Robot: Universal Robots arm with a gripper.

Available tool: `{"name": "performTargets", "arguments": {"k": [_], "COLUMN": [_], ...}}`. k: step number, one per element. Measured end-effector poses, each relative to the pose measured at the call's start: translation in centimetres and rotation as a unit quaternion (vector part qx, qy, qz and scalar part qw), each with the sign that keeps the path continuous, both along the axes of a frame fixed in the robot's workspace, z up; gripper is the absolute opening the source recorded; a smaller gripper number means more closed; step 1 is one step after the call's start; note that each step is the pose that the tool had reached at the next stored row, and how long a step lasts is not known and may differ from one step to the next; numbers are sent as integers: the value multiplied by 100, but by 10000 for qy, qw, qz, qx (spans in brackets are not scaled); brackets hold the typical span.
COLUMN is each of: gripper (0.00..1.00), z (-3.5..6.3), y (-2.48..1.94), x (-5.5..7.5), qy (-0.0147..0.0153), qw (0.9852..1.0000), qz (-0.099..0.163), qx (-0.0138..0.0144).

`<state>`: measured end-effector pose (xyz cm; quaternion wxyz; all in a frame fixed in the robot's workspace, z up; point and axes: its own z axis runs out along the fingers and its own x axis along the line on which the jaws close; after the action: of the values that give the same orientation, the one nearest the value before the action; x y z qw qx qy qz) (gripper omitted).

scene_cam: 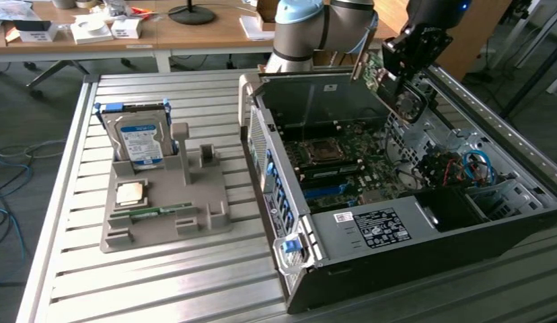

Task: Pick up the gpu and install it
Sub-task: 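Insert the gpu into the slot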

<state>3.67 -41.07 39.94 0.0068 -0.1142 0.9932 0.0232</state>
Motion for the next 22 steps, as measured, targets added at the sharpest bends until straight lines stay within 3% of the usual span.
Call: {"name": "performTargets", "arguments": {"k": [7,12,17,22], "gripper": [27,27,27,27], "z": [-5,-8,-11,-13], "y": [0,0,0,0], "x": [0,0,0,0], "qy": [0,0,1,1], "qw": [9991,9966,9920,9854], "qz": [425,821,1261,1700], "qx": [0,-2,-8,-17]}}
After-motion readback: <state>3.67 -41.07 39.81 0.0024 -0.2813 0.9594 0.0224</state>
